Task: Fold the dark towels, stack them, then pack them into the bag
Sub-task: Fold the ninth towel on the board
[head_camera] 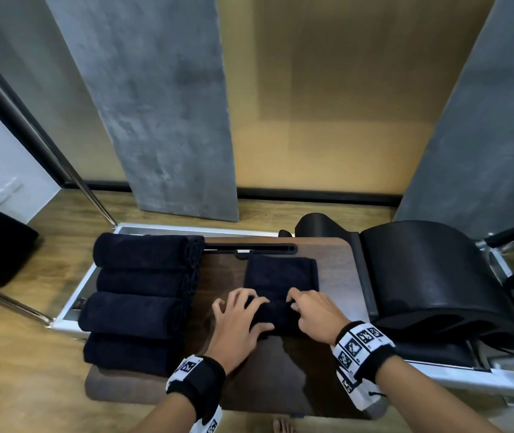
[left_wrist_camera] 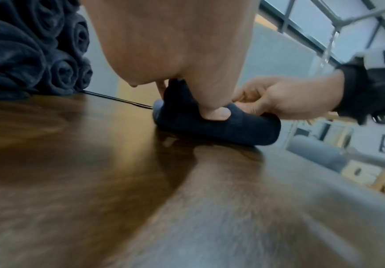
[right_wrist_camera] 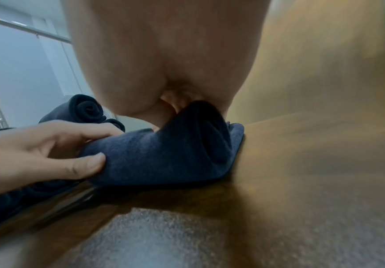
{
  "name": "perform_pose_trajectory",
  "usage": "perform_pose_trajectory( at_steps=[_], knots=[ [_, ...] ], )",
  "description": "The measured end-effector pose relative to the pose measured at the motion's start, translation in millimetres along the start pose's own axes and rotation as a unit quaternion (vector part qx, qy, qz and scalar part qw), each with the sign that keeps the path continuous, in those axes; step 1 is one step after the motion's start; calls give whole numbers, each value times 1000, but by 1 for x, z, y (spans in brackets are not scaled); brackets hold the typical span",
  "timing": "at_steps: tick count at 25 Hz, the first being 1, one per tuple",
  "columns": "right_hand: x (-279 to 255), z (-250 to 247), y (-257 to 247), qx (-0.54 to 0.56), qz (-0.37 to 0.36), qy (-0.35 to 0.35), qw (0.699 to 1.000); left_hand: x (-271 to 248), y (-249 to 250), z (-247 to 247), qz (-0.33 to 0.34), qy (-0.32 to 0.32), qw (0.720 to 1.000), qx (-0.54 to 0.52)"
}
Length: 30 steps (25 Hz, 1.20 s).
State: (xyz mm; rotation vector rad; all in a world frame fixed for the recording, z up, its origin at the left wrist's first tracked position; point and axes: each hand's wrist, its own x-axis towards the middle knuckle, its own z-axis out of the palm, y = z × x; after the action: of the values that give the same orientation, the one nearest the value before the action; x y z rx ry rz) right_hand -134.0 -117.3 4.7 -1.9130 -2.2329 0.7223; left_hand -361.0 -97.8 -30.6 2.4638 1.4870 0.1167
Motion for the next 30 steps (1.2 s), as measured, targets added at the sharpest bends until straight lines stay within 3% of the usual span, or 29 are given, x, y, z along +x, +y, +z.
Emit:
perform_pose_trajectory(
  at_steps=[5,9,12,15,19,20,22,25,27,30],
  knots=[
    [2,6,3,-81,-79,108,988,26,3,-6,-16,8,999,-43],
    [3,8,0,-97,-130,79,984,43,1,-12,-36,-10,998,-53],
    [14,2,1,-41,-130,66,988,45,2,-17,-41,11,996,-75],
    [28,-9,4,72,-58,22,995,39,1,-21,-62,66,984,-152],
    [47,-14,12,150,-5,-16,988,37,-1,-21,-76,57,960,-264],
    [50,-13,14,159,-1,8,987,40,-1,-19,-82,54,956,-278],
    [51,-9,17,149,11,128,981,48,1,-17,-104,49,950,-289],
    [40,-4,21,129,47,305,942,61,2,-15,-158,38,945,-283],
    [33,-2,24,146,109,318,930,71,3,-15,-201,33,942,-266],
    [25,1,30,175,264,255,914,84,7,-16,-262,20,927,-267]
  ],
)
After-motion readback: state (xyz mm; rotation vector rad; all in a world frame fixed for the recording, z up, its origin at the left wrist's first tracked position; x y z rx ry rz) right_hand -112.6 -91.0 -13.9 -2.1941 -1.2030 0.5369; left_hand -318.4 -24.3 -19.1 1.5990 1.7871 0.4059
